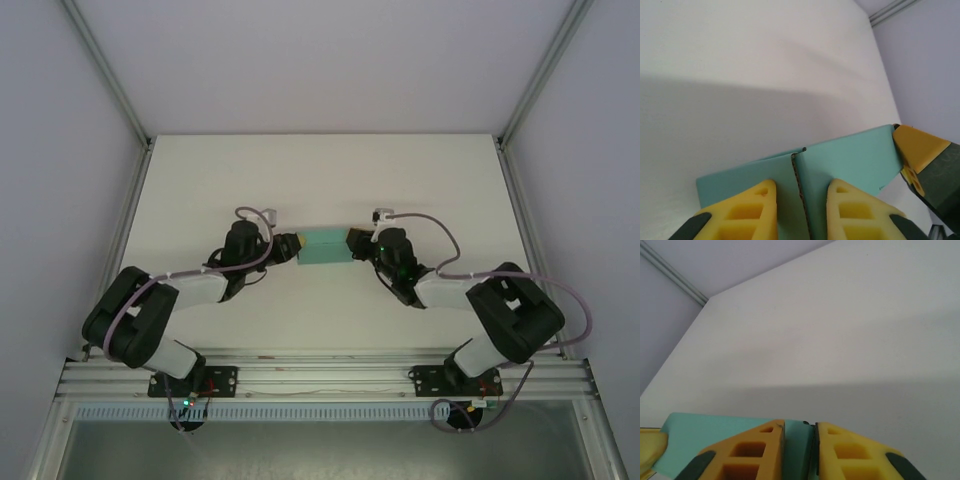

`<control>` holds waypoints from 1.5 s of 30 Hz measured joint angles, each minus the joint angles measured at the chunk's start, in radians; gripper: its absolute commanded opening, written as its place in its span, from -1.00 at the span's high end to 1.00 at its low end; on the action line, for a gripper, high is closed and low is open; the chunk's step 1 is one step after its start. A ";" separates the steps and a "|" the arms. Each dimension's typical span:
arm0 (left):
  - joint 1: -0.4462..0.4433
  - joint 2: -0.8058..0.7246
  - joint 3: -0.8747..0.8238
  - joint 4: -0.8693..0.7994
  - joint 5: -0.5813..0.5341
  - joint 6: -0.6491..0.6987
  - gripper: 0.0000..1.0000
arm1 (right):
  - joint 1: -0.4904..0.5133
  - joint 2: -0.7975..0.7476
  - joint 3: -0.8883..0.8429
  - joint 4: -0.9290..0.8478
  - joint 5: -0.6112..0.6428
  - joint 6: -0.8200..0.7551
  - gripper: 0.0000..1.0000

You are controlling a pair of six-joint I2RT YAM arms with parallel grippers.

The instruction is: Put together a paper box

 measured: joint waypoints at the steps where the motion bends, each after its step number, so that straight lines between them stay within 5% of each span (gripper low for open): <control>1: 0.002 0.006 -0.011 0.031 0.001 -0.009 0.97 | -0.002 0.010 -0.010 0.035 -0.002 -0.007 0.80; 7: 0.003 0.035 -0.041 0.139 0.003 -0.039 1.00 | -0.006 0.057 -0.050 0.192 -0.005 -0.035 0.91; 12: 0.003 0.035 -0.014 0.116 0.007 -0.040 0.97 | -0.008 0.017 -0.034 0.138 -0.001 -0.056 0.87; 13: 0.003 0.032 0.006 0.085 0.007 -0.034 0.61 | -0.010 -0.004 -0.027 0.098 0.003 -0.059 0.78; 16: 0.005 0.013 0.082 -0.065 -0.002 -0.003 0.44 | -0.012 -0.073 0.019 -0.086 0.006 -0.068 0.41; 18: 0.003 -0.002 0.146 -0.204 -0.016 0.026 -0.14 | -0.012 -0.101 0.070 -0.235 0.003 -0.079 0.21; 20: 0.002 -0.021 0.204 -0.342 -0.041 0.065 -0.38 | -0.009 -0.118 0.134 -0.384 0.001 -0.085 0.00; 22: -0.002 -0.046 0.244 -0.454 -0.074 0.097 -0.99 | -0.003 -0.124 0.200 -0.515 0.002 -0.087 -0.18; 27: -0.003 -0.122 0.343 -0.657 -0.169 0.169 -1.00 | 0.003 -0.138 0.335 -0.718 0.018 -0.119 -0.46; 32: -0.004 -0.201 0.417 -0.748 -0.285 0.219 -1.00 | 0.003 -0.161 0.440 -0.809 0.022 -0.175 -0.52; 36: -0.004 -0.214 0.416 -0.771 -0.319 0.230 -0.97 | 0.003 -0.172 0.461 -0.850 0.030 -0.182 -0.46; 45: -0.002 -0.078 0.384 -0.773 -0.232 0.221 -0.43 | 0.003 -0.166 0.389 -0.908 0.005 -0.130 -0.07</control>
